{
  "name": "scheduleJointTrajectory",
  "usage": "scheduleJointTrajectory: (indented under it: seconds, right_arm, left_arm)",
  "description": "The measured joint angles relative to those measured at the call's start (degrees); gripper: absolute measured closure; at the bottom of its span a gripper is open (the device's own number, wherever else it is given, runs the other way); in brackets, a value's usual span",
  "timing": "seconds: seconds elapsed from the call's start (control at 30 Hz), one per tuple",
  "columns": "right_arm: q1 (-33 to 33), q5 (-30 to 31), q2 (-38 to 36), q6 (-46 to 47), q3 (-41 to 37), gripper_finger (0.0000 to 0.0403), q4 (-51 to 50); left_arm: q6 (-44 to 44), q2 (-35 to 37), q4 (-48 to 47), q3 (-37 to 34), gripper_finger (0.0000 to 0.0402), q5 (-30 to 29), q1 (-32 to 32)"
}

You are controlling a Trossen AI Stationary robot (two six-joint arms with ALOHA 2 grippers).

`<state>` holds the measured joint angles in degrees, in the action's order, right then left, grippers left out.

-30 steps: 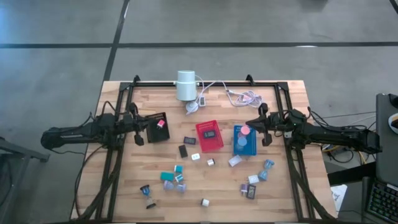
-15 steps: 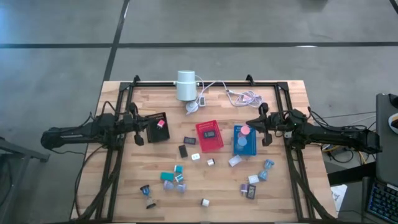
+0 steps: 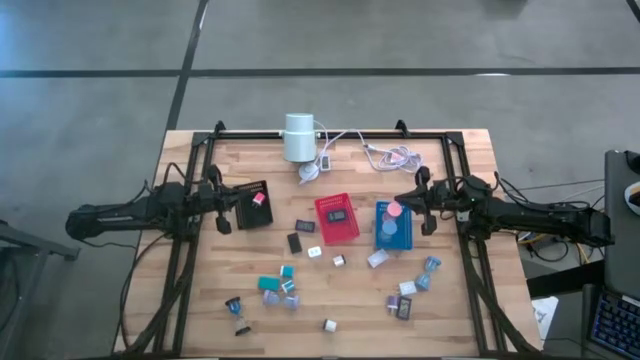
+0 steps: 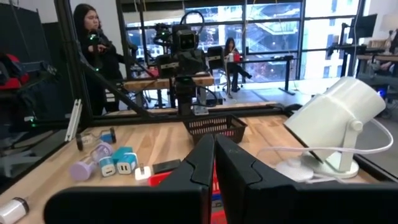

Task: Pick & Place Office items
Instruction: Put the top blue digital clock into the red bin

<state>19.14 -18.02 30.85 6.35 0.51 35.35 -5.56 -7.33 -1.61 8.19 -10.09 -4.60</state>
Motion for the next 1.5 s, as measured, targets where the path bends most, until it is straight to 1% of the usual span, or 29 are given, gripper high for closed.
scheduleJointTrajectory:
  seconds: [0.3,0.6,0.7,0.9,1.0,1.17,1.27,1.3,1.33,1.43,1.5]
  right_arm:
    - [0.0,0.0,0.0,3.3,0.0,0.0390,-0.5]
    - [0.0,0.0,0.0,2.7,0.0,0.0390,-0.9]
    - [0.0,0.0,0.0,2.5,0.0,0.0390,-1.3]
    - [0.0,0.0,0.0,2.0,0.0,0.0390,-1.6]
    - [0.0,0.0,0.0,2.0,0.0,0.0390,-1.6]
    - [0.0,0.0,0.0,2.0,0.0,0.0390,-1.7]
    - [0.0,0.0,0.0,2.0,0.0,0.0390,-1.7]
    - [0.0,0.0,0.0,2.0,0.0,0.0390,-1.7]
    - [0.0,0.0,0.0,2.0,0.0,0.0390,-1.7]
    - [0.0,0.0,0.0,2.0,0.0,0.0390,-1.7]
    - [0.0,0.0,0.0,2.0,0.0,0.0390,-1.7]
  left_arm:
    - [0.0,0.0,0.0,0.0,0.0401,0.0,0.0]
    - [0.0,0.0,-0.1,0.0,0.0401,0.0,0.0]
    - [0.1,0.0,1.2,0.0,0.0401,0.0,0.0]
    - [3.1,0.0,2.6,0.0,0.0401,0.0,0.0]
    - [5.8,0.0,4.8,0.0,0.0401,0.1,0.0]
    - [9.1,0.0,4.4,0.0,0.0401,0.2,0.0]
    - [11.0,-0.1,7.9,0.0,0.0401,0.2,0.0]
    - [13.1,-0.8,9.6,0.3,0.0401,0.4,0.0]
    - [15.2,-1.9,9.4,1.0,0.0401,0.7,0.0]
    - [18.0,-7.6,2.3,3.5,0.0401,1.4,0.3]
    - [18.3,-12.9,1.3,5.1,0.0401,1.5,0.6]
